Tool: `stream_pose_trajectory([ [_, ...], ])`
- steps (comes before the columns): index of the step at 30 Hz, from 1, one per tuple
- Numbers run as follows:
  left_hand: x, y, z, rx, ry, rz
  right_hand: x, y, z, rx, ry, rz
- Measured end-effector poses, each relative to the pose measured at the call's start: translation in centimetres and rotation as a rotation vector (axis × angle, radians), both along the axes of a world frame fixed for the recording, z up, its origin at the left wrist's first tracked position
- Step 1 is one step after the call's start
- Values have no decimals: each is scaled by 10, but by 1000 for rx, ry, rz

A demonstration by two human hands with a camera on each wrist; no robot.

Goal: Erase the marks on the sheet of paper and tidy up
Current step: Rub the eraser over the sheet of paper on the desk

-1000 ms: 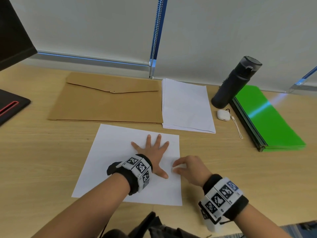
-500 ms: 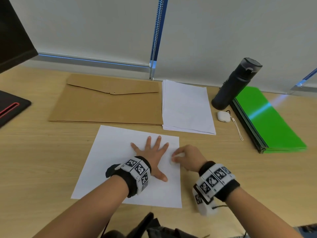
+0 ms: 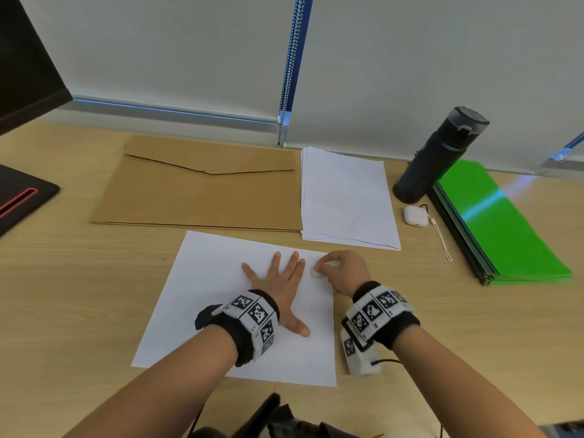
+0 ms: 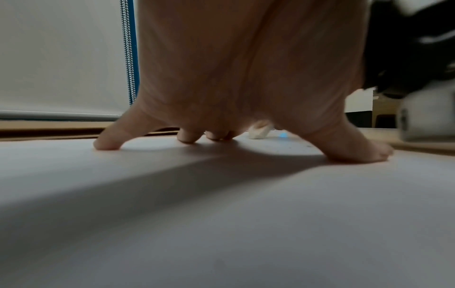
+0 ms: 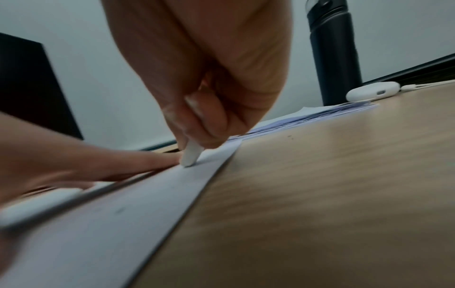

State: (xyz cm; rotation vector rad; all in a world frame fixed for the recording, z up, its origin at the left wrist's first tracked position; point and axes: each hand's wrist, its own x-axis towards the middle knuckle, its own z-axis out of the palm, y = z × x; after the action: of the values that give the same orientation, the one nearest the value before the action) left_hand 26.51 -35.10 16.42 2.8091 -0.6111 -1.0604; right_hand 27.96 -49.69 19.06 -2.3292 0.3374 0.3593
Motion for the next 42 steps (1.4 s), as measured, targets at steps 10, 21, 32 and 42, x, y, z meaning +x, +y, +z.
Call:
stream_pose_trajectory([
  [10, 1, 1, -2, -7, 6, -9, 4, -1, 6, -53, 26, 86],
  [21, 1, 2, -2, -13, 3, -22, -1, 1, 6, -22, 89, 86],
  [32, 1, 2, -3, -7, 0, -33, 2, 10, 6, 10, 99, 32],
  [42, 1, 4, -3, -13, -5, -37, -2, 11, 5, 56, 139, 17],
])
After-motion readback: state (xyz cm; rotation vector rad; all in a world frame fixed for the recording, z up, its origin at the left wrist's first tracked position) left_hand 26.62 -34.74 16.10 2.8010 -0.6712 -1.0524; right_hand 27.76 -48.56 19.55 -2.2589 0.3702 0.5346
